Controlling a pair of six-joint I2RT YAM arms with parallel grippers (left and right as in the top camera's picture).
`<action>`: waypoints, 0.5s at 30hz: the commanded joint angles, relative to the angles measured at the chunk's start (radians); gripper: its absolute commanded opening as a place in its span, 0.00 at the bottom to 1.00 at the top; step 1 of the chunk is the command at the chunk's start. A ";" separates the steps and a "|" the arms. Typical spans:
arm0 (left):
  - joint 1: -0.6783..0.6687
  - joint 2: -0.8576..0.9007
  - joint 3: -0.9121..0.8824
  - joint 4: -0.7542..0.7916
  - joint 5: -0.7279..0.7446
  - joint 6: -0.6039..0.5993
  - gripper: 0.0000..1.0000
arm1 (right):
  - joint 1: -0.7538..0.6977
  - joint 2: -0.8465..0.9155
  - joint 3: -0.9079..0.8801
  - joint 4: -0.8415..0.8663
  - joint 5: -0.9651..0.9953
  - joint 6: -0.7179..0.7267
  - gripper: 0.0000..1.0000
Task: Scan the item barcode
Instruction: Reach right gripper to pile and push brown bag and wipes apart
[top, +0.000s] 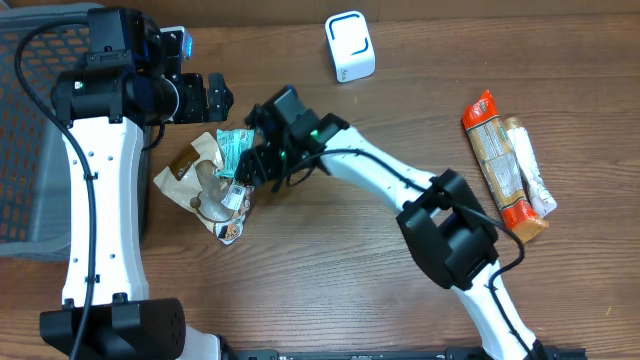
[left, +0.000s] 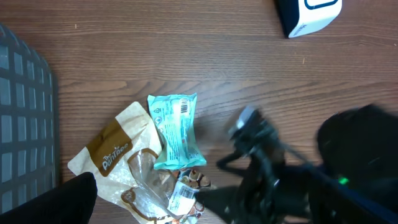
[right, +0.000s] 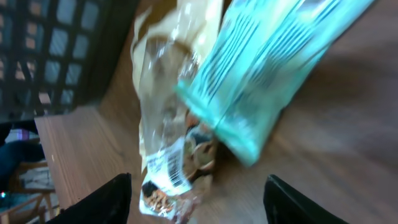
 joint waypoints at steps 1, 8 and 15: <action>-0.006 -0.001 0.015 0.004 -0.002 -0.006 1.00 | 0.043 0.052 -0.008 -0.016 0.003 -0.021 0.58; -0.006 -0.001 0.015 0.004 -0.002 -0.006 1.00 | 0.057 0.053 -0.008 -0.027 -0.005 -0.017 0.28; -0.007 -0.001 0.015 0.004 -0.002 -0.006 1.00 | -0.003 0.050 0.006 -0.103 -0.006 -0.017 0.04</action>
